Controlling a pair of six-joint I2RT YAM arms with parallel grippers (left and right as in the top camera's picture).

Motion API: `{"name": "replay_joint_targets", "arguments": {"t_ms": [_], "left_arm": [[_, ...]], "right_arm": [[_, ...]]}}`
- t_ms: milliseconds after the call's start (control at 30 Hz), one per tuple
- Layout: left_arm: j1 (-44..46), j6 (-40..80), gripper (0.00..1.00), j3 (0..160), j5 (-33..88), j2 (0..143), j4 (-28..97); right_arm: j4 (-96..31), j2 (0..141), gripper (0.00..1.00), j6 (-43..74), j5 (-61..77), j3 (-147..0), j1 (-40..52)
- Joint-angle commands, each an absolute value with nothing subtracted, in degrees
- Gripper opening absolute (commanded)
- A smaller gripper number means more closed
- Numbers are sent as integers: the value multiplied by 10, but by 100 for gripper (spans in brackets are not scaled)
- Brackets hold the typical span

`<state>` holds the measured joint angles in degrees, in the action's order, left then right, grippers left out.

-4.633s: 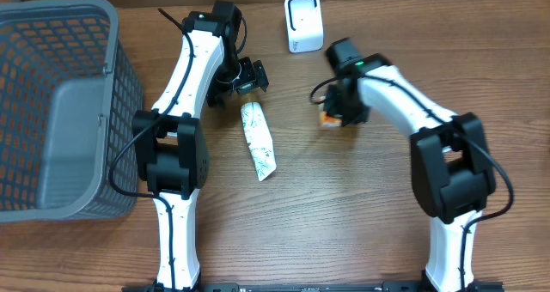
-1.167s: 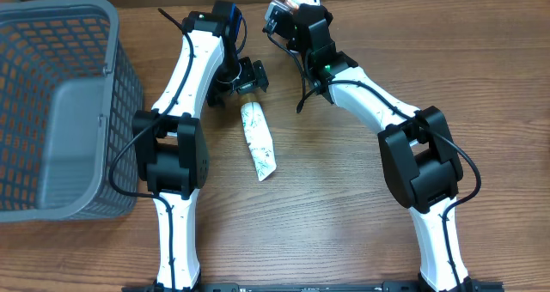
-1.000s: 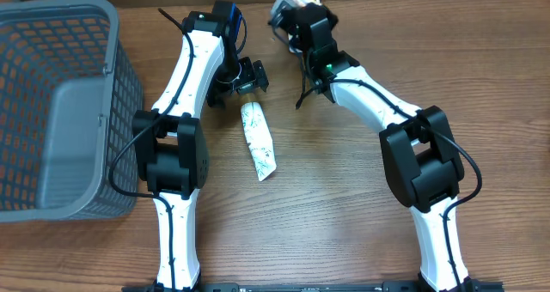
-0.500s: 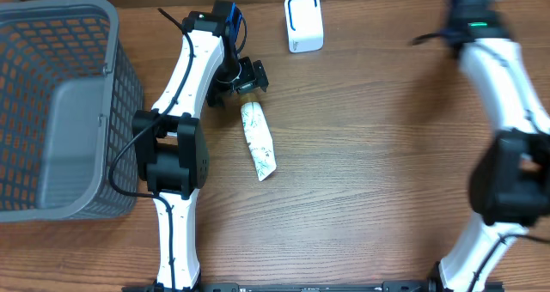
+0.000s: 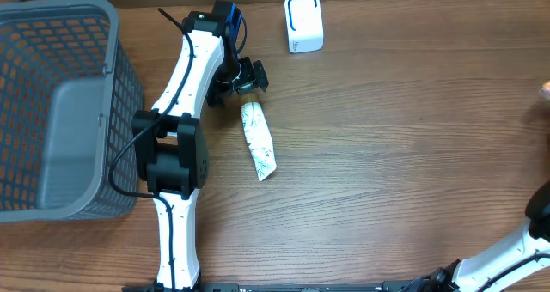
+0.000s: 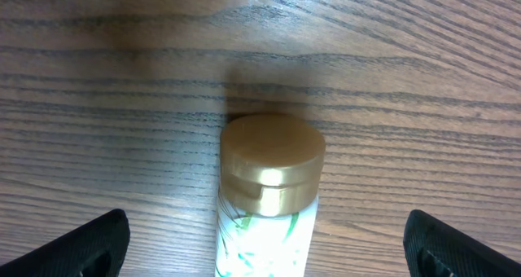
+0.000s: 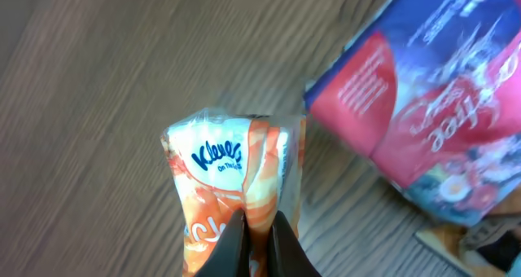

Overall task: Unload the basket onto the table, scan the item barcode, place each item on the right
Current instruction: 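Carry the tissue pack right and drop it off the table edge, then reach the right gripper to the white-and-gold tube and grasp it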

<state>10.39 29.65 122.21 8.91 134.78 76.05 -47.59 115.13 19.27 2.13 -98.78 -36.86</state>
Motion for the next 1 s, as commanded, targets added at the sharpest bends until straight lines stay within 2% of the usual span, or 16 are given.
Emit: {"name": "replay_joint_targets", "arguments": {"t_ms": [0, 100, 233, 267, 300, 333, 400, 433, 533, 667, 700, 767, 833, 967], "left_arm": [[102, 298, 100, 1220, 84, 1337, 760], [102, 298, 100, 1220, 84, 1337, 760], [102, 298, 100, 1220, 84, 1337, 760], [102, 298, 100, 1220, 84, 1337, 760], [102, 298, 100, 1220, 84, 1337, 760], [102, 298, 100, 1220, 84, 1337, 760], [102, 298, 100, 1220, 84, 1337, 760], [102, 298, 100, 1220, 84, 1337, 760], [102, 298, 100, 1220, 84, 1337, 760], [102, 298, 100, 1220, 84, 1337, 760], [102, 298, 100, 1220, 84, 1337, 760], [102, 298, 100, 1220, 84, 1337, 760], [102, 298, 100, 1220, 84, 1337, 760], [102, 298, 100, 1220, 84, 1337, 760]], "right_arm": [[-466, 1152, 4, 196, 6, -948, -364], [-463, 1152, 4, 209, -42, -915, -364], [-456, 1152, 14, 225, -60, -900, -365], [-456, 1152, 24, 225, -60, -900, -365], [-456, 1152, 40, 224, -60, -900, -365], [-457, 1152, 44, 224, -60, -900, -365], [-460, 1152, 59, 223, -60, -900, -365], [-462, 1152, 71, 223, -60, -900, -365], [-464, 1151, 86, 223, 16, -910, -364], [-445, 1147, 89, 223, 253, -933, -363], [-422, 1147, 89, 223, 356, -934, -358], [-401, 1147, 89, 223, 436, -934, -344], [-402, 1147, 93, 213, 461, -934, -310], [-446, 1148, 93, 102, 463, -933, -221]]}}
